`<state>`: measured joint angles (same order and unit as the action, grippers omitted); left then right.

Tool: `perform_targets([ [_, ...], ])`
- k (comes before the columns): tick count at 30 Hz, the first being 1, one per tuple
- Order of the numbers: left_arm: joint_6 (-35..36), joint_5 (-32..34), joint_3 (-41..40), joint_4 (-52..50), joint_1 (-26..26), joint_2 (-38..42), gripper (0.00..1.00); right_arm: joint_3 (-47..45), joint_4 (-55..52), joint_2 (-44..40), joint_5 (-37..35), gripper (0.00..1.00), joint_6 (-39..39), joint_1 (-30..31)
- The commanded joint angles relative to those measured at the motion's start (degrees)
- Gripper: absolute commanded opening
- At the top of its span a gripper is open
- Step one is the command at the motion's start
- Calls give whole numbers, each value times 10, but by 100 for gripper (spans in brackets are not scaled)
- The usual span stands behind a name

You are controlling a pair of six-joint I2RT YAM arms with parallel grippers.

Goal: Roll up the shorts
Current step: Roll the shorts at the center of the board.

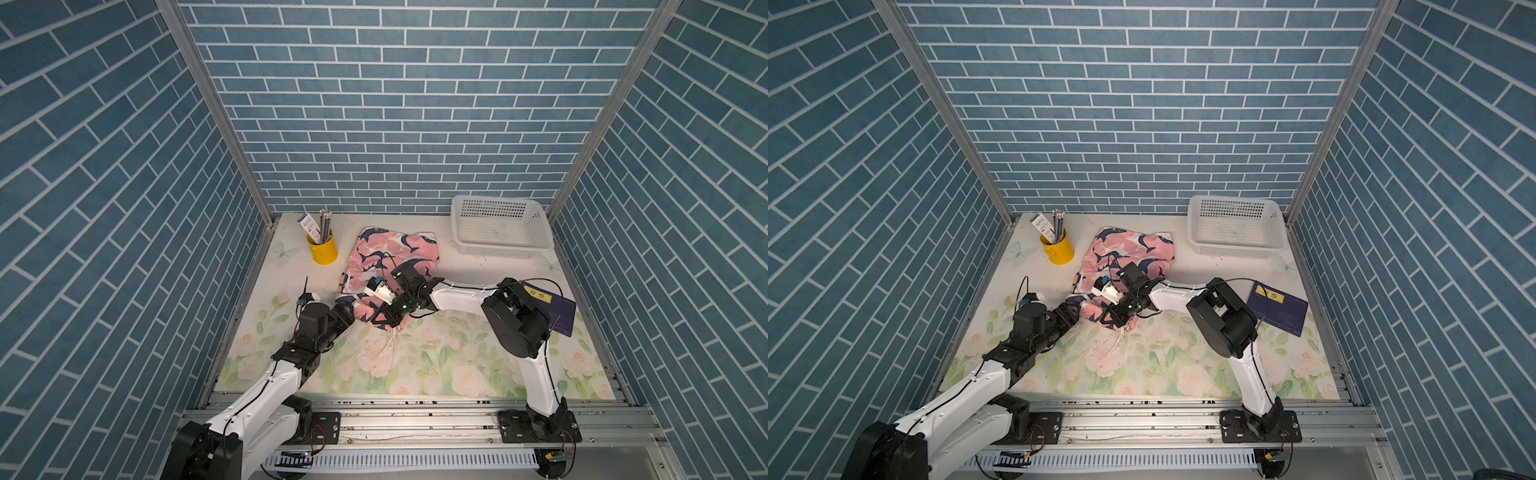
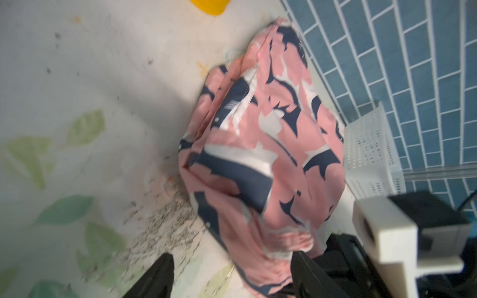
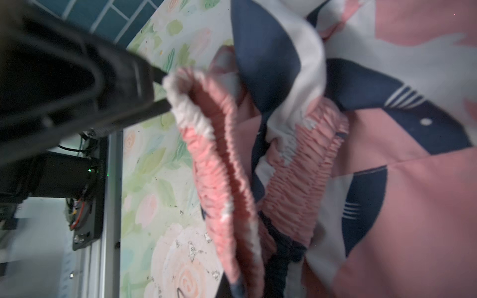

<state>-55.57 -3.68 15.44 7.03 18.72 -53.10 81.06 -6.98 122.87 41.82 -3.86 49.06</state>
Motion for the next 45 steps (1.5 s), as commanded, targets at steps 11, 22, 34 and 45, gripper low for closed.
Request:
perform_targets([
  [11,5,1,-23,289,21,-162,79,11,25,58,138,0,-112,-25],
  [22,-5,12,19,330,19,-310,64,16,38,72,157,0,-131,-30],
  [34,13,3,94,186,9,-321,0,-26,-42,-52,-75,39,-16,-40],
  [45,12,-38,164,86,7,-345,0,-177,59,-188,-488,51,177,112],
])
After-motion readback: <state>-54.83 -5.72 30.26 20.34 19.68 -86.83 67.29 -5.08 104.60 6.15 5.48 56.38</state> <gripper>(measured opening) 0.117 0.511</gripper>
